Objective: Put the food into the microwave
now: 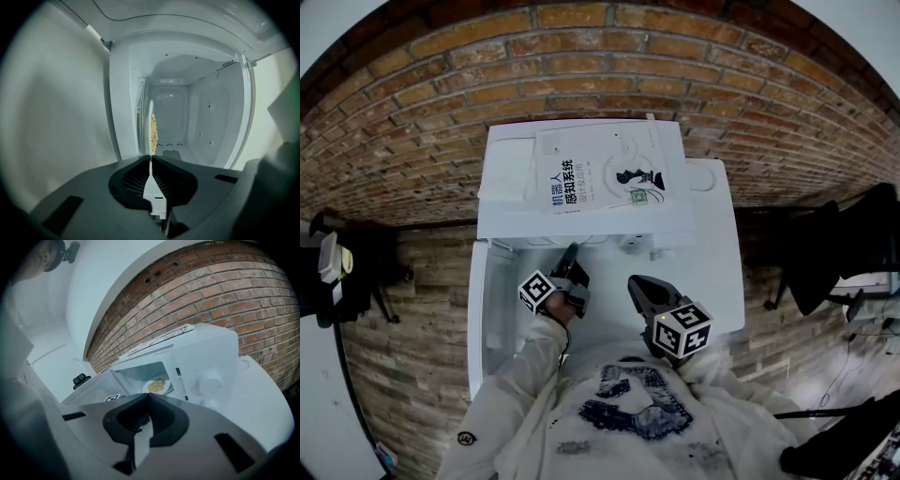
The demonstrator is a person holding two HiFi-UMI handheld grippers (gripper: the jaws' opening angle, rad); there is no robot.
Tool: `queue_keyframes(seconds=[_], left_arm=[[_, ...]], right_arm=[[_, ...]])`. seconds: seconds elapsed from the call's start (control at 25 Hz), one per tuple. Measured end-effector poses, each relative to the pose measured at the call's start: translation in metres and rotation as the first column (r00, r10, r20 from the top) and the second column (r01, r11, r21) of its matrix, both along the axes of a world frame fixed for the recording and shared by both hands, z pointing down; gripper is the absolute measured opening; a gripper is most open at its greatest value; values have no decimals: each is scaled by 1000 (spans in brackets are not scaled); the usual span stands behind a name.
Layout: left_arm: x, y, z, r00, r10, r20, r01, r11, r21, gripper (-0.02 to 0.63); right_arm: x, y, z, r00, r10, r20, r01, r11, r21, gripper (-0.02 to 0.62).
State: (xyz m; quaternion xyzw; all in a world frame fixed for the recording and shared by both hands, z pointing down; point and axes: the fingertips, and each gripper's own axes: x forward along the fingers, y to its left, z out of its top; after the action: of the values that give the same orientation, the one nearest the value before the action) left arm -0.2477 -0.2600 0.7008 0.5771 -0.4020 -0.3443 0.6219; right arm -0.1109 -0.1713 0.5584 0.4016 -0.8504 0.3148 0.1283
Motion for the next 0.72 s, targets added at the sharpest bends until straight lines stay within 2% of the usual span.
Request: queue_keyframes(seconds=[0.2,0.36,0.52,0.72], left_arm=[[2,5,-5,998,42,42,-43,999,18,23],[4,18,-16,997,61,38,-62,997,42,25],[0,39,-29,986,92,141,-99,994,43,23],[-3,53,-70,952,120,280,-159,980,118,23]], right_arm=[[0,0,-2,1000,3,10,-3,1000,7,14],[-5,3,-7,1000,-7,24,7,1000,18,14],[-14,9,-10,999,-33,38,32,999,26,14],[-24,12,-19,997,-62,50,58,996,63,14]])
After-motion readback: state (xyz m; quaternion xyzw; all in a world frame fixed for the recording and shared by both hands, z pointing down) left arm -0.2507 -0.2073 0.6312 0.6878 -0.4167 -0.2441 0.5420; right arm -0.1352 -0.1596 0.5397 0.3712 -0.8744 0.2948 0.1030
